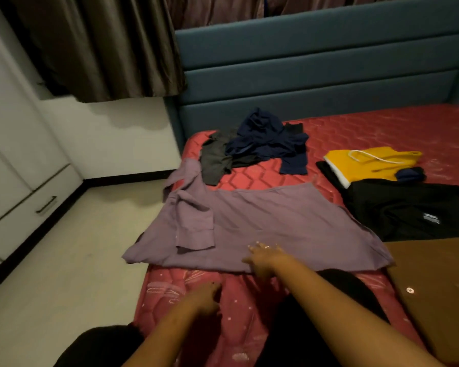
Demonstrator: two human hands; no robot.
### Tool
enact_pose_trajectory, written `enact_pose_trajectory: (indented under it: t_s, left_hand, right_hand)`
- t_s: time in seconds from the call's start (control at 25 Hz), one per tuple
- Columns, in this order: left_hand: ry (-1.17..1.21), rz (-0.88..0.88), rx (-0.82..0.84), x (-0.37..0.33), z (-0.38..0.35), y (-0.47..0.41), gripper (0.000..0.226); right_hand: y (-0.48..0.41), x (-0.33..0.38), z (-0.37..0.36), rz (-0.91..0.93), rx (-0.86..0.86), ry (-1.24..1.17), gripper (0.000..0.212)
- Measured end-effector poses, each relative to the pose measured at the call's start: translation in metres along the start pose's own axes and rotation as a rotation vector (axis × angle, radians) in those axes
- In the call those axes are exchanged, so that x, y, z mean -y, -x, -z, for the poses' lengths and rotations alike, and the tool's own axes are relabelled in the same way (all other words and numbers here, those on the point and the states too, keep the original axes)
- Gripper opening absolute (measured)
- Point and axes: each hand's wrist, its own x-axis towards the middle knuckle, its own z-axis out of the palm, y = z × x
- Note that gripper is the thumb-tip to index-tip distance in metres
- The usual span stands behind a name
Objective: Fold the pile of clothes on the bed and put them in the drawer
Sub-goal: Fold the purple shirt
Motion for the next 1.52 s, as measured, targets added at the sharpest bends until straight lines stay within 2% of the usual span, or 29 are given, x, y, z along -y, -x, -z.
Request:
enact_pose_trajectory:
  t_s: [0.08, 0.24, 0.4, 0.56, 0.68, 0.72, 0.8, 0.92, 1.04, 1.12, 1.2, 1.28, 1.36, 1.44, 1.52]
  left_hand:
    - [0.187, 0.061, -0.067, 0.033, 0.011, 0.027, 0.039]
    - [0.622, 0.27, -0.243, 0.102, 0.017, 0.051, 0.047]
    - [1.162, 0.474, -0.342, 0.141, 0.02, 0.047, 0.043]
    - [1.543, 0.485, -0.507, 0.164, 0.038, 0.021, 0.051]
    - [1.642, 0.467, -0.527, 0.182, 0.054, -0.015, 0.056]
    - [1.631, 0.462, -0.521, 0.187, 0.059, -0.025, 0.053]
    - [1.587, 0.492, -0.563, 0.202, 0.063, -0.046, 0.032]
    - [1.492, 0.611, -0.749, 0.23, 0.066, -0.061, 0.013]
    - [1.367, 0.694, -0.826, 0.239, 0.066, -0.06, 0.018]
    - [1.117, 0.727, -0.881, 0.232, 0.063, -0.052, 0.015]
    - [0.815, 0.69, -0.936, 0.221, 0.062, -0.043, 0.026]
    - [0.375, 0.6, -0.828, 0.203, 0.061, -0.036, 0.049]
    - [0.118, 0.406, -0.689, 0.173, 0.055, -0.035, 0.061]
    - [0.093, 0.236, -0.53, 0.141, 0.043, -0.037, 0.062]
    - [0.16, 0.148, -0.367, 0.128, 0.025, -0.044, 0.065]
  right_hand:
    - [-0.013, 0.034, -0.005, 0.098, 0.007, -0.016, 0.075]
    - [-0.028, 0.073, -0.016, 0.134, -0.033, -0.074, 0.066]
    - [-0.054, 0.1, -0.013, 0.168, -0.064, -0.083, 0.081]
    - [-0.095, 0.124, 0.009, 0.222, -0.138, -0.112, 0.077]
    - [-0.128, 0.144, 0.018, 0.254, -0.16, -0.122, 0.084]
    - [-0.136, 0.149, 0.02, 0.258, -0.165, -0.126, 0.088]
    - [-0.155, 0.157, 0.021, 0.27, -0.192, -0.14, 0.094]
    - [-0.172, 0.173, 0.02, 0.325, -0.246, -0.182, 0.093]
    - [-0.176, 0.185, 0.013, 0.352, -0.278, -0.144, 0.082]
    - [-0.175, 0.185, 0.013, 0.361, -0.264, -0.102, 0.075]
    - [-0.168, 0.177, 0.015, 0.39, -0.215, -0.074, 0.074]
    - [-0.155, 0.162, 0.017, 0.418, -0.191, -0.1, 0.073]
    - [-0.141, 0.146, 0.015, 0.395, -0.237, -0.143, 0.07]
    - [-0.129, 0.129, 0.014, 0.29, -0.34, -0.167, 0.068]
    - [-0.125, 0.117, 0.017, 0.169, -0.413, -0.189, 0.06]
